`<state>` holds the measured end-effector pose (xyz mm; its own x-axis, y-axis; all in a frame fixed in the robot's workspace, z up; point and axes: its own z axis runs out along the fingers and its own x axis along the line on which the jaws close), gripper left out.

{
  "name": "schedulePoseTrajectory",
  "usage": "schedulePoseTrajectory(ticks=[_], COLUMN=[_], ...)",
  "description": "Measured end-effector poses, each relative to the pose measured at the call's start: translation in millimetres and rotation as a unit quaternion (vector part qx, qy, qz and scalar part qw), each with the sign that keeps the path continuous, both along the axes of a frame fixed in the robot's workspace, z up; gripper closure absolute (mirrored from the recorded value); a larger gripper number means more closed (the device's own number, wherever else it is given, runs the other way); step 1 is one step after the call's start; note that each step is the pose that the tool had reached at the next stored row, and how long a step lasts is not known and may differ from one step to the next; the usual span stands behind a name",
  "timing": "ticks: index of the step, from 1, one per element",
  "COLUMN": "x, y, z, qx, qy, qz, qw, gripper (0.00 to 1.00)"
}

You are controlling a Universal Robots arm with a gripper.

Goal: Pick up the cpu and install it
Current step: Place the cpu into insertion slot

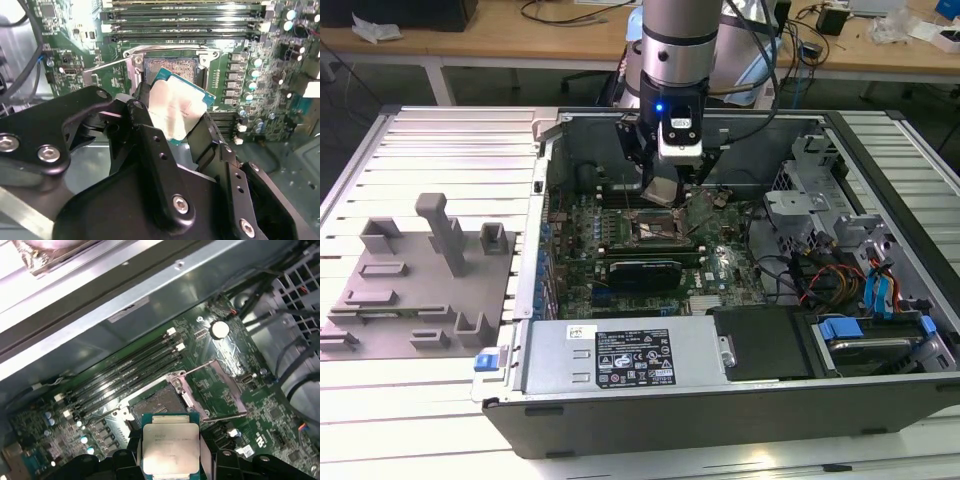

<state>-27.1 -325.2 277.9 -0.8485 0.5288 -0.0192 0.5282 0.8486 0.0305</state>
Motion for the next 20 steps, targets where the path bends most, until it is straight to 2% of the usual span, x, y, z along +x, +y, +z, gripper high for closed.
schedulePoseTrajectory(ticks=[3, 5, 7, 10, 14, 15, 18, 20], x=[0.0, 0.0, 0.0, 0.0, 0.0, 0.0, 0.0, 0.0], y=[0.0, 0.0, 0.0, 0.0, 0.0, 0.0, 0.0, 0.0], z=[0.0, -0.1, -0.1, -0.2, -0.2, -0.2, -0.4, -0.4], qx=[0.0000, 0.0000, 0.0000, 0.0000, 0.0000, 0.0000, 0.0000, 0.0000], qy=[0.0000, 0.0000, 0.0000, 0.0000, 0.0000, 0.0000, 0.0000, 0.0000], qz=[-0.027, -0.061, -0.077, -0.111, -0.143, -0.151, -0.195, -0.213], qw=[0.9996, 0.9981, 0.9971, 0.9938, 0.9897, 0.9885, 0.9807, 0.9771], gripper=[0.45, 0.45, 0.45, 0.45, 0.45, 0.45, 0.45, 0.45])
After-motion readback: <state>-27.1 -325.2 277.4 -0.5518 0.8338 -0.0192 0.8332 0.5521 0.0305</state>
